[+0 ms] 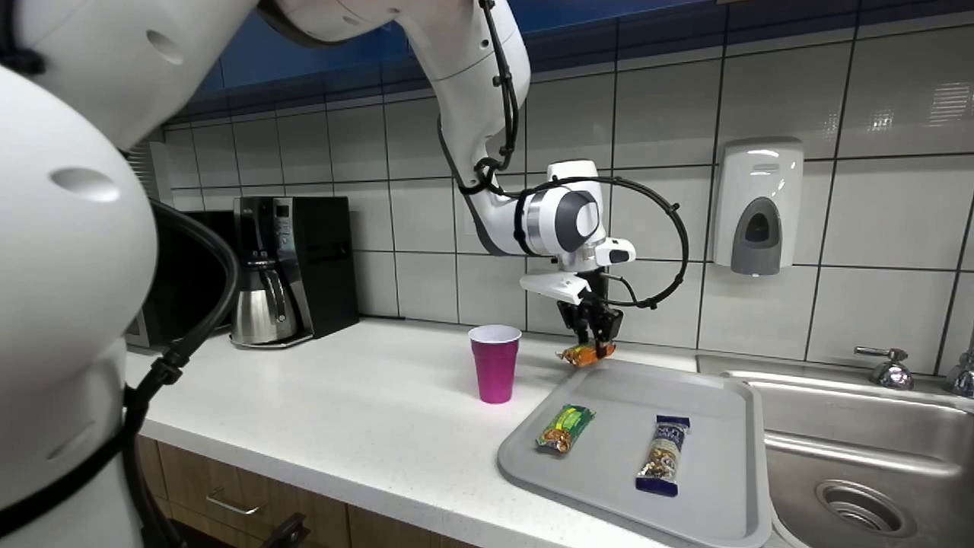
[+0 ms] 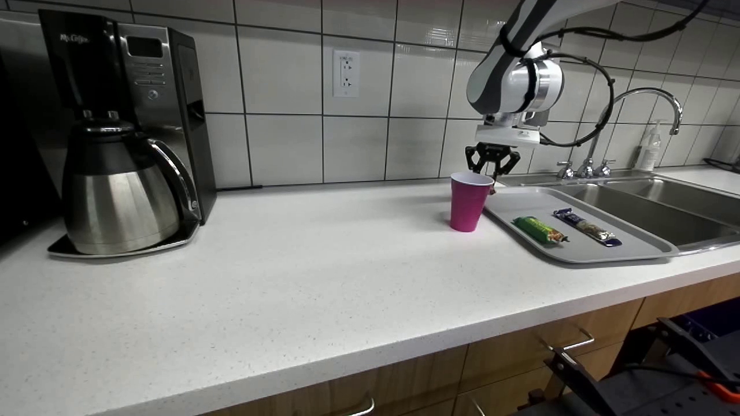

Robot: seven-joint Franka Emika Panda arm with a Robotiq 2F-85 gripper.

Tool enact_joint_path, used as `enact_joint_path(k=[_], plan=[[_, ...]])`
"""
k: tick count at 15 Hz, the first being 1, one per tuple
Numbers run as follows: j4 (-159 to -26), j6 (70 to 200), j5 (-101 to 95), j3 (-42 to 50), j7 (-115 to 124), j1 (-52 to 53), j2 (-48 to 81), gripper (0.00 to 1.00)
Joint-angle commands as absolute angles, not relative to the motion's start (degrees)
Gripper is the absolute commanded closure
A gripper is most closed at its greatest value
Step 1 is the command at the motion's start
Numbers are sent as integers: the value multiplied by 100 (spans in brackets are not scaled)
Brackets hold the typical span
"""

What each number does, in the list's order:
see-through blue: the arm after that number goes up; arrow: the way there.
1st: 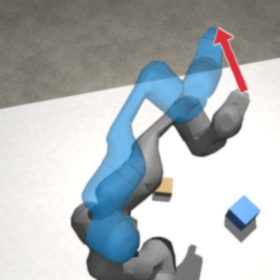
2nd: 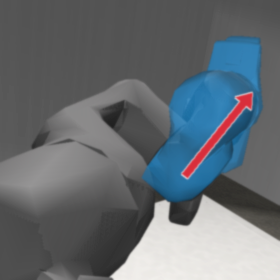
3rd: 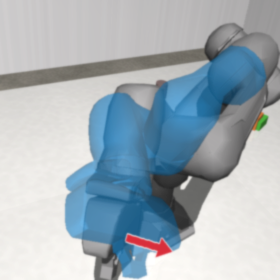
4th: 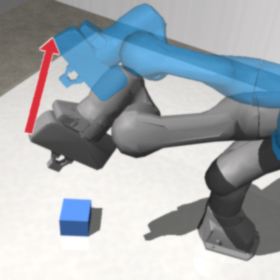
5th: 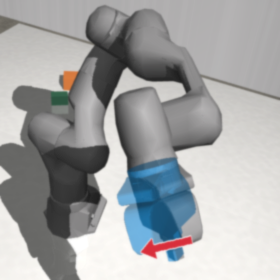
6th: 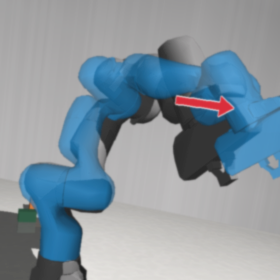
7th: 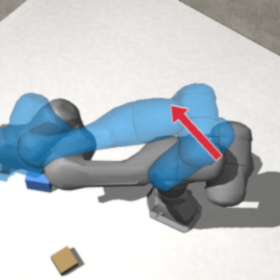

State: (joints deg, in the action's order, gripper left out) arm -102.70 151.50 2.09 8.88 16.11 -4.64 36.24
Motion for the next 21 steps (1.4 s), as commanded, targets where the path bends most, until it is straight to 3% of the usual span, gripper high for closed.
enact_joint_path(k=[1,18,19,20,21], plan=[[-9990,15096,460,601,1211,-633,3727,83],[-8864,14925,505,31,289,-671,4761,83],[-8825,14947,490,49,276,-663,4802,33],[-8785,14953,490,57,272,-664,4823,32],[-8749,14955,490,59,265,-669,4850,25]])
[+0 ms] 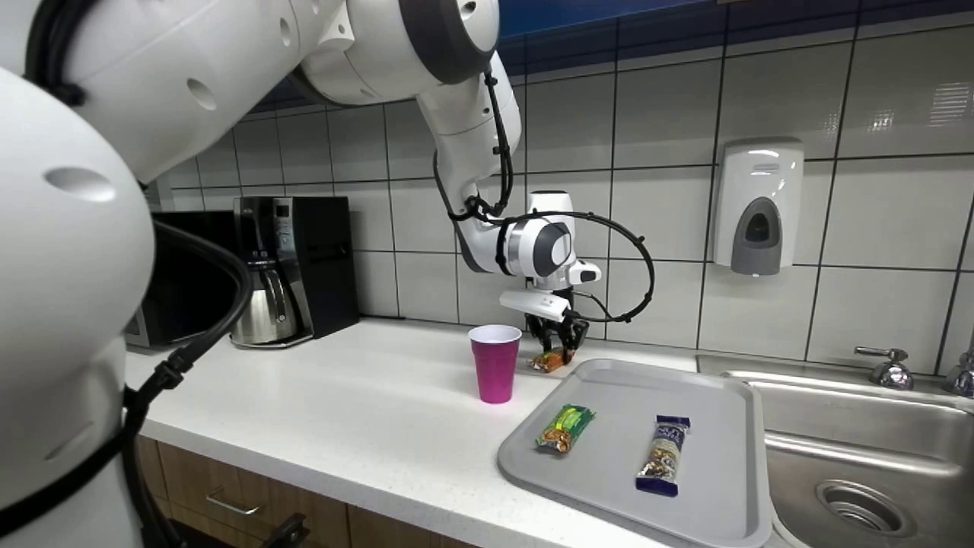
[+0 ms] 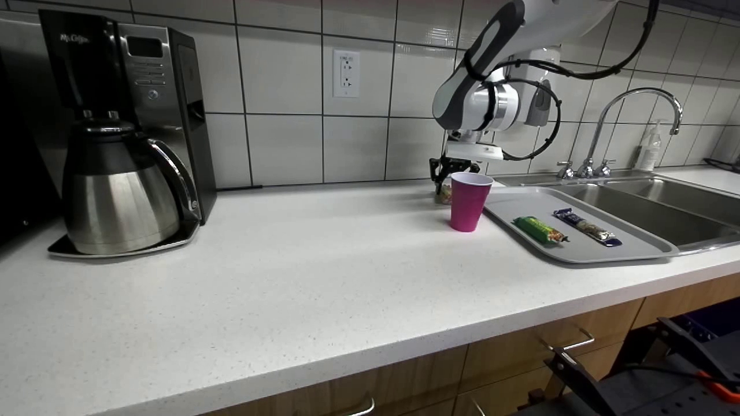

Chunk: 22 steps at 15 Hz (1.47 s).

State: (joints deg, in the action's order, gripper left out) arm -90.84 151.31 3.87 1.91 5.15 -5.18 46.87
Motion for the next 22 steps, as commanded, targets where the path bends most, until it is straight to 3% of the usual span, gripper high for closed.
enact_joint_path(k=[1,4,22], plan=[[-8737,14975,497,54,255,-682,4866,19],[-8704,15015,528,34,240,-730,4872,1],[-9521,15060,693,19,154,-906,3974,0]])
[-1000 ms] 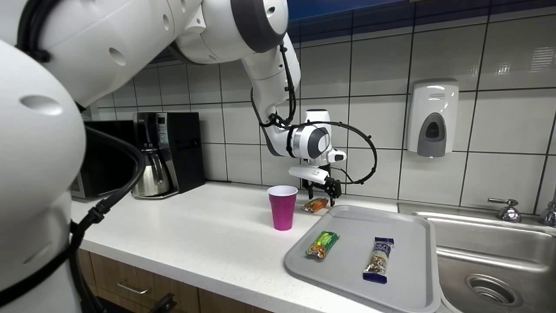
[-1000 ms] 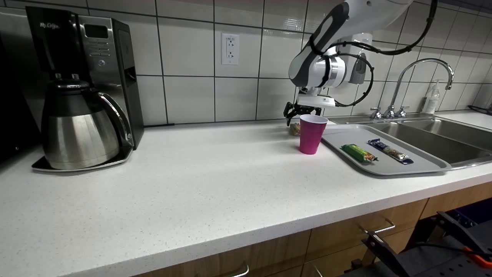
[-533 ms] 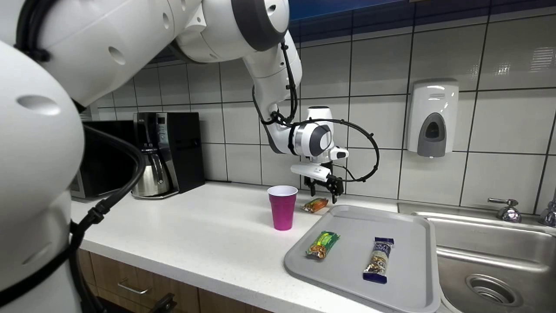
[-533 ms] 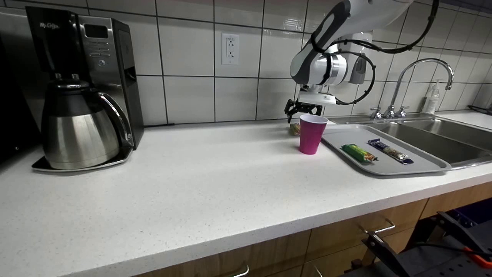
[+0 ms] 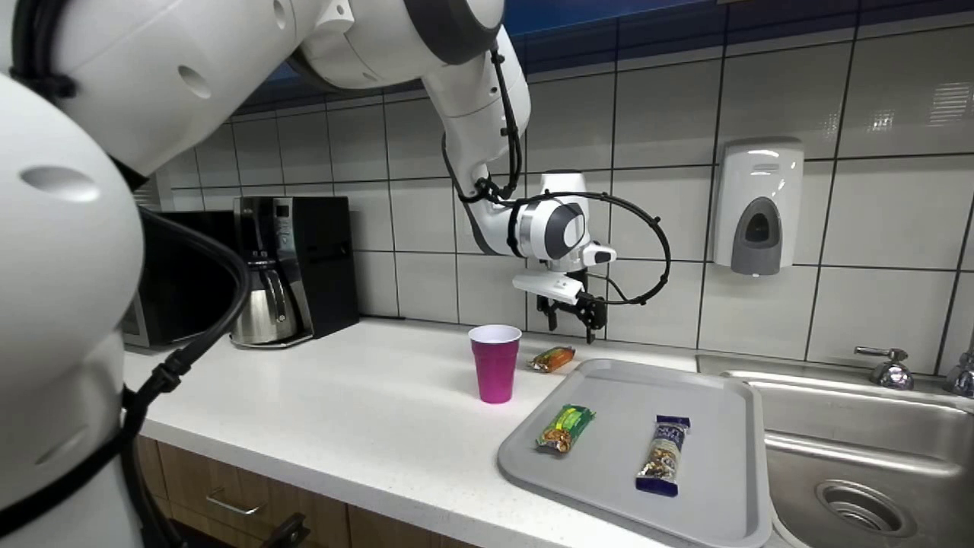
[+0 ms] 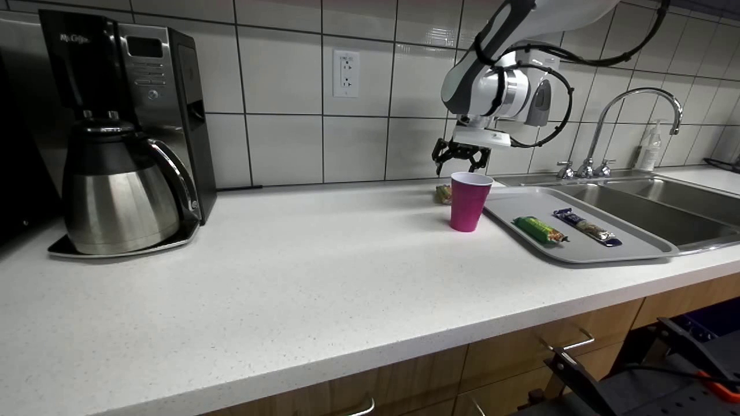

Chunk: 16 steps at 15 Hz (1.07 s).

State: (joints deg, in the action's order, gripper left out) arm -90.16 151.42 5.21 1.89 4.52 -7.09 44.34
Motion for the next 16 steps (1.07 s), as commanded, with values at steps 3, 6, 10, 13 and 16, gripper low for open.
enact_joint_path(k=[3,6,10,13,16], plan=[[-9879,15058,727,62,117,-952,3715,0],[-10213,15086,730,110,129,-997,3464,0],[-10621,15087,726,151,129,-1045,3127,0],[-10886,15073,717,189,143,-1054,2902,0],[-11142,15051,690,257,200,-1024,2695,0]])
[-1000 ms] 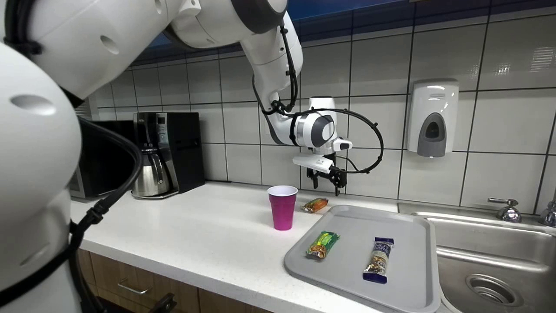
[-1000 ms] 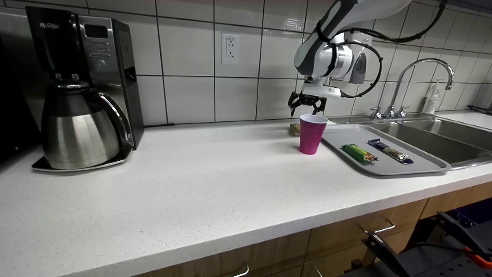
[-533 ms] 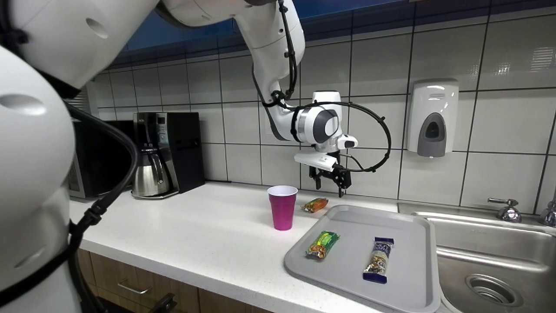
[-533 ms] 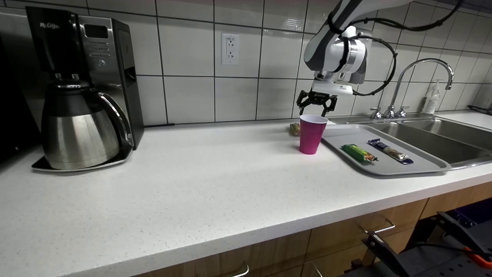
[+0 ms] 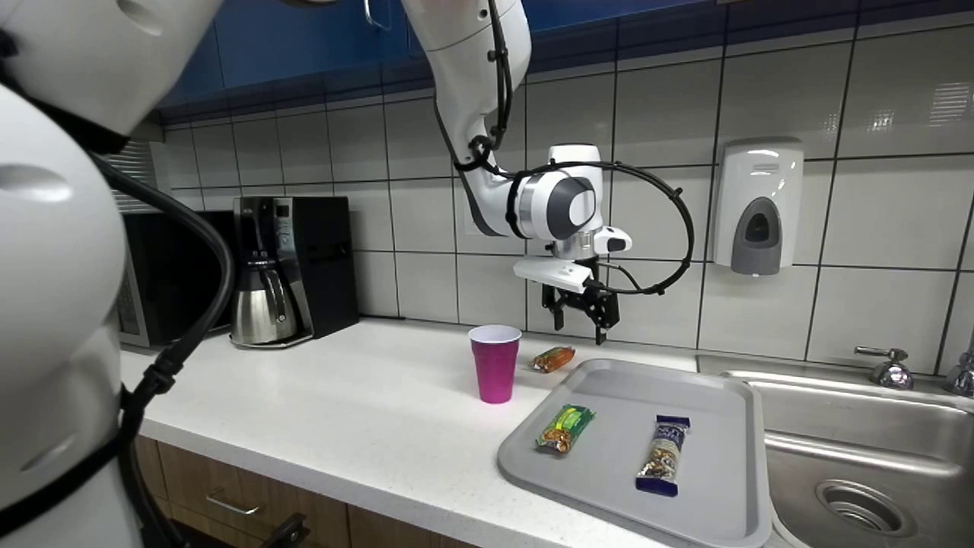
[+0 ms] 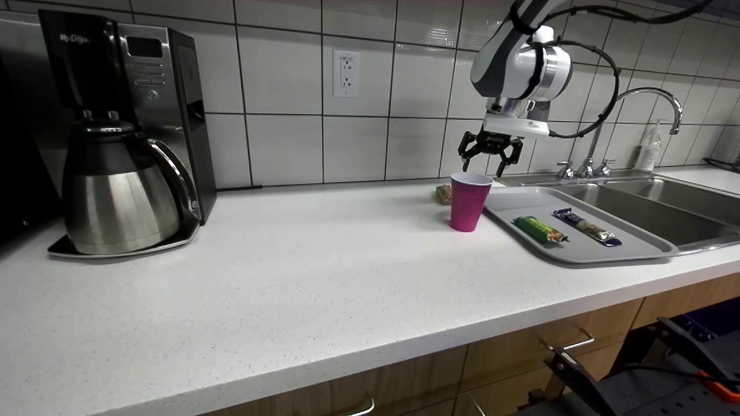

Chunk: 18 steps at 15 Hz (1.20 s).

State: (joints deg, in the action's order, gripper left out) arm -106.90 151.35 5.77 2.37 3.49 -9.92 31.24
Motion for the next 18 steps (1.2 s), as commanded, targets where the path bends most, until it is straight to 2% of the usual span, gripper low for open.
enact_joint_path(k=[1,18], plan=[[-11248,15061,675,286,226,-1007,2624,0],[-12015,14313,662,454,-693,-1303,1914,0]])
